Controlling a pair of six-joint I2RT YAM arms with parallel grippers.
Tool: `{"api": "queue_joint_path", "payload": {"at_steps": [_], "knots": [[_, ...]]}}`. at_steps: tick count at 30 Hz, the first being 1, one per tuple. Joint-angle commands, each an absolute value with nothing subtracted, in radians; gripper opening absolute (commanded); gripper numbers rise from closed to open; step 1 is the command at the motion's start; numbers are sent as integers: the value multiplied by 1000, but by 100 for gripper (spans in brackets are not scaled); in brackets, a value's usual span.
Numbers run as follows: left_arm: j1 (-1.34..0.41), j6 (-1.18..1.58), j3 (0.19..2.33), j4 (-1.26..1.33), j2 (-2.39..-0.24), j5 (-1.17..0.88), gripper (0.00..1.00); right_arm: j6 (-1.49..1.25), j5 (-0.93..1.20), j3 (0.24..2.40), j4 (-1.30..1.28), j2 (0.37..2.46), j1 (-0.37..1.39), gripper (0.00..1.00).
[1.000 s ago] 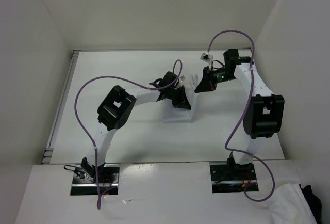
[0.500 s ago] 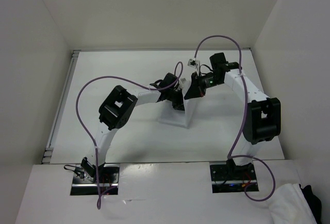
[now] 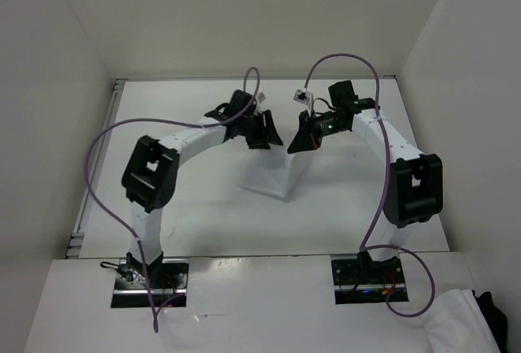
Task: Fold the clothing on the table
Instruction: Fold the skirt
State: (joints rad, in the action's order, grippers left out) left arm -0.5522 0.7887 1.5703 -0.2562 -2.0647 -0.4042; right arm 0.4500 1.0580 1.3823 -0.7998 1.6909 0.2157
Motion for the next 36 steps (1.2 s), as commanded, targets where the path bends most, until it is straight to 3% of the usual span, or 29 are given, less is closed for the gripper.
{"api": "queue_joint_path", "payload": {"at_steps": [1, 5, 19, 36], "knots": [[-467, 772, 1481, -215, -1812, -214, 63, 456, 1074, 1424, -755, 1634, 225, 0], [-377, 749, 1401, -290, -1815, -245, 63, 465, 1074, 1414, -764, 1634, 235, 0], [-411, 735, 1198, -281, -1963, -227, 51, 456, 1063, 1466, -739, 1677, 285, 0], [-439, 744, 1198, -233, -2043, -298, 50, 431, 1032, 1500, -701, 1761, 406, 0]]}}
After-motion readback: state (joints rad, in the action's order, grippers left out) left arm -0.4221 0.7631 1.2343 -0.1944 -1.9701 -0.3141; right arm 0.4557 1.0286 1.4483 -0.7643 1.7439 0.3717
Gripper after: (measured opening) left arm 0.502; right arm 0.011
